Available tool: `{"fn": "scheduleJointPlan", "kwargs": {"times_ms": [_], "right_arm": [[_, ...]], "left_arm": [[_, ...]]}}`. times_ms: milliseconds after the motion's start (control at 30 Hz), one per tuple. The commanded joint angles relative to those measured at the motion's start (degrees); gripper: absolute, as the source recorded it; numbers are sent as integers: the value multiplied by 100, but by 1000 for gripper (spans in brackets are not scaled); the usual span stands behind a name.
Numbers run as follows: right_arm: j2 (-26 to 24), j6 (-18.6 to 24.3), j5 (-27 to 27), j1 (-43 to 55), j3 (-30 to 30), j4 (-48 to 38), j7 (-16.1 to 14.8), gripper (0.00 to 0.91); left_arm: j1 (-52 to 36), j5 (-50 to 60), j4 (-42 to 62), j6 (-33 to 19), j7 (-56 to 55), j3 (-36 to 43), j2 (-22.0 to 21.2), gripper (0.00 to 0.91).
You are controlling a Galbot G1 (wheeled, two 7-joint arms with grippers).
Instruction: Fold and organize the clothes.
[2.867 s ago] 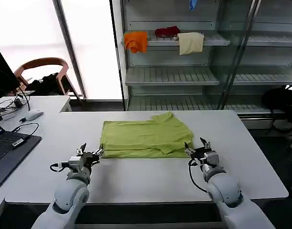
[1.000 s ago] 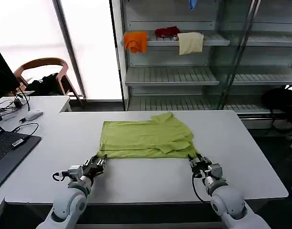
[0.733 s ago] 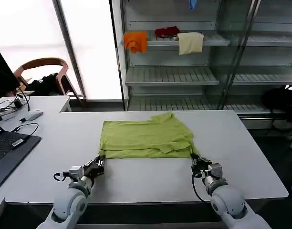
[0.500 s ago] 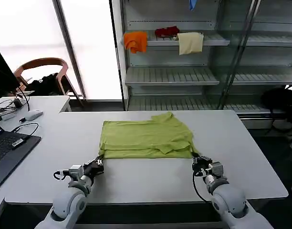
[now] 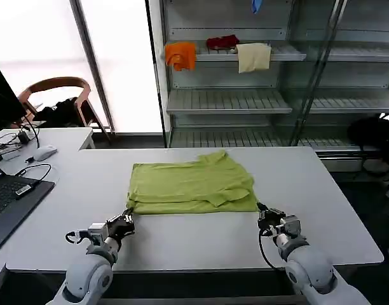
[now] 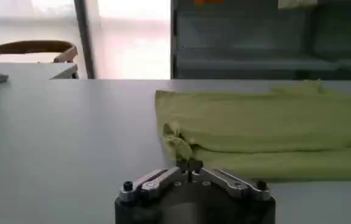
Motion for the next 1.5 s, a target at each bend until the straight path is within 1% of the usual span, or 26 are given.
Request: {"fn": "scheduleJointPlan", "kwargs": {"times_ms": [33,67,100,167,200,233,267,300,433,467,500,533,567,600,633,767,867,1000,1267,1367,1500], "right_arm": [[-122,-137,-7,-152,19,315,11,111],[-90,-61,-26,-121,14,268,9,343],[-39,141,-114,-58,-2,158,-24,715],[43,366,-259,60,-28,-88,-59,826],[98,423,-224,137,-45,-278,-115,907],[118,439,-199,182,-61,-370,-155,907],[138,536,-207,219,-84,-499,-207,907],[167,659,-264,266,-127,-681,-296,907],[273,777,-287,321,-173,-1009,-413,907],[296,823,-307,333,-169,-1065,-433,836],[340,840,-309,380,-153,-1164,-438,705],[361,818,-272,396,-142,-1218,-436,615],[363,796,-254,405,-140,-1246,-438,393],[353,749,-236,400,-152,-1268,-452,141],[345,712,-242,387,-161,-1279,-474,0],[339,551,-332,332,-209,-1292,-555,0],[334,552,-382,324,-228,-1269,-634,0],[310,557,-398,324,-216,-1134,-635,0],[165,517,-432,174,-152,-807,-541,0],[70,429,-406,110,-103,-590,-470,0],[-170,300,-217,-13,-55,-206,-392,0]], "left_arm": [[331,85,-409,60,-295,-22,46,0],[316,86,-394,55,-288,-19,41,0],[298,84,-374,51,-274,-7,24,0],[284,92,-353,40,-244,14,14,0],[276,115,-336,29,-227,29,5,0],[273,127,-330,24,-226,35,-1,0],[265,130,-321,21,-210,40,-4,10],[258,131,-303,16,-194,41,-4,0],[255,158,-279,-30,-134,35,8,10],[255,161,-277,-30,-126,33,9,10],[255,164,-271,-35,-106,31,13,10],[255,173,-268,-39,-100,31,15,0],[253,181,-264,-43,-92,32,17,10],[249,187,-260,-45,-83,31,16,10],[243,191,-256,-48,-73,30,16,10],[210,197,-244,-48,-58,41,15,10],[195,196,-257,-42,-57,46,14,10],[193,210,-266,-41,-59,51,5,10],[188,215,-299,-49,-59,25,63,10],[214,217,-336,-48,-69,4,126,10],[381,215,-493,-32,-125,-41,260,10]]}}
